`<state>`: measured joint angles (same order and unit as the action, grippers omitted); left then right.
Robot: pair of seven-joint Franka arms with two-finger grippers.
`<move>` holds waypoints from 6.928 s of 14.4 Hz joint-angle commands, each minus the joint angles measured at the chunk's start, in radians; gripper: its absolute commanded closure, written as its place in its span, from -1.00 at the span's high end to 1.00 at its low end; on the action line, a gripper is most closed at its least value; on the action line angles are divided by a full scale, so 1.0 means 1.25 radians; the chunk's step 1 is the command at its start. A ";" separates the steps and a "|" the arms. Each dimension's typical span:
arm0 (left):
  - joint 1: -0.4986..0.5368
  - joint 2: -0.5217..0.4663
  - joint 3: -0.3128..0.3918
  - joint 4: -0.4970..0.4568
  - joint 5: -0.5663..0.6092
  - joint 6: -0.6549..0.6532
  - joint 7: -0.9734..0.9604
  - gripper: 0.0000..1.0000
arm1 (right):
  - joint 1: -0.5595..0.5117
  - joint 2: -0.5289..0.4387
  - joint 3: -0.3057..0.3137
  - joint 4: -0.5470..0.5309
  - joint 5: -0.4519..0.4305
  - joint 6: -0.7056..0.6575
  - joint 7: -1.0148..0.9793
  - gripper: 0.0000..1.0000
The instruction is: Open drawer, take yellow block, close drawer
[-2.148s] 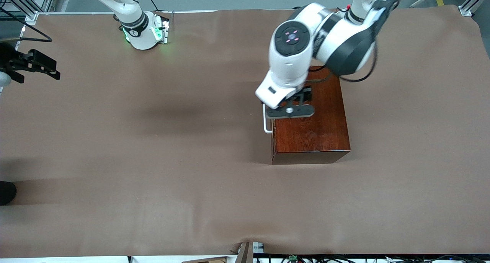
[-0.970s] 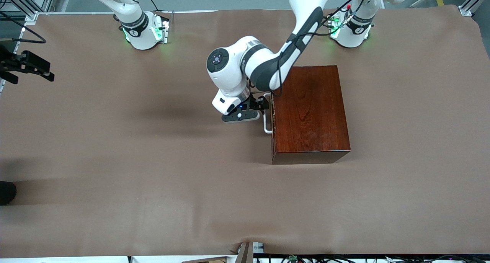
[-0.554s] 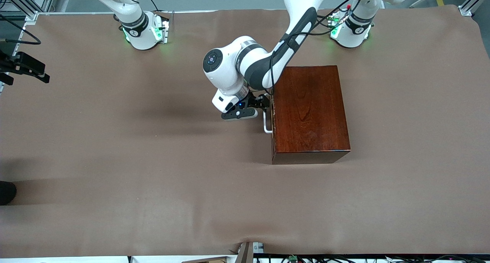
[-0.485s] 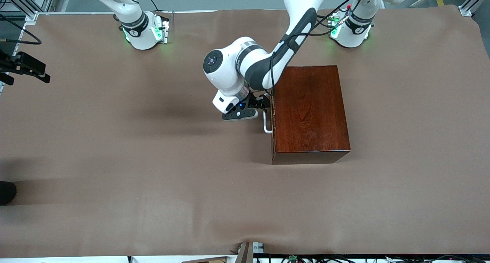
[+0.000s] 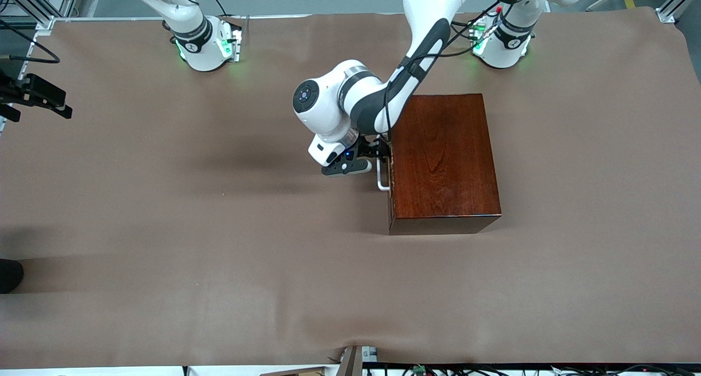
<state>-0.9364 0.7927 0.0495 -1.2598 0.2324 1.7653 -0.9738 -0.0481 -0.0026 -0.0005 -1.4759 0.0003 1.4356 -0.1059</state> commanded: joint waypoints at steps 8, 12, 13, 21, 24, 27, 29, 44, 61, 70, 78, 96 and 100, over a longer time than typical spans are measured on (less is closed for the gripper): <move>-0.010 0.016 -0.009 0.045 0.013 0.058 -0.122 1.00 | -0.067 0.023 0.007 0.010 0.010 -0.029 -0.001 1.00; -0.013 0.016 -0.024 0.045 0.013 0.103 -0.181 1.00 | -0.060 0.023 0.009 0.012 0.011 -0.024 0.000 1.00; -0.013 0.016 -0.025 0.045 0.013 0.112 -0.192 1.00 | -0.060 0.023 0.010 0.011 0.012 -0.023 0.000 1.00; -0.018 0.027 -0.040 0.046 -0.002 0.194 -0.265 1.00 | -0.056 0.024 0.011 0.012 0.029 -0.022 -0.002 1.00; -0.024 0.028 -0.040 0.046 -0.029 0.237 -0.291 1.00 | -0.061 0.024 0.011 0.011 0.033 -0.022 -0.002 1.00; -0.030 0.035 -0.040 0.046 -0.029 0.266 -0.329 1.00 | -0.061 0.024 0.011 0.014 0.034 -0.021 -0.002 1.00; -0.030 0.044 -0.041 0.047 -0.029 0.300 -0.369 1.00 | -0.056 0.024 0.011 0.014 0.033 -0.018 -0.001 1.00; -0.036 0.040 -0.042 0.048 -0.028 0.375 -0.421 1.00 | -0.063 0.029 0.011 0.014 0.032 -0.018 -0.007 1.00; -0.033 -0.110 -0.033 0.046 -0.025 0.089 -0.411 1.00 | -0.056 0.059 0.011 0.017 0.016 0.000 -0.001 1.00; 0.110 -0.374 -0.006 0.027 -0.017 -0.140 -0.258 1.00 | 0.075 0.057 0.026 0.016 0.030 -0.005 0.356 1.00; 0.399 -0.519 -0.008 0.025 -0.078 -0.284 0.229 1.00 | 0.150 0.073 0.026 0.006 0.082 0.009 0.580 1.00; 0.733 -0.665 -0.014 -0.235 -0.158 -0.243 0.713 1.00 | 0.507 0.242 0.025 0.008 0.082 0.232 1.319 1.00; 0.731 -0.704 -0.041 -0.276 -0.198 -0.234 0.721 1.00 | 0.548 0.304 0.026 0.010 0.087 0.312 1.422 1.00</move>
<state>-0.0281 -0.0167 0.0178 -1.5394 0.0160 1.4467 -0.0943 0.5969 0.3370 0.0412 -1.4805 0.1115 1.7979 1.6023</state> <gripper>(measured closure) 0.000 0.000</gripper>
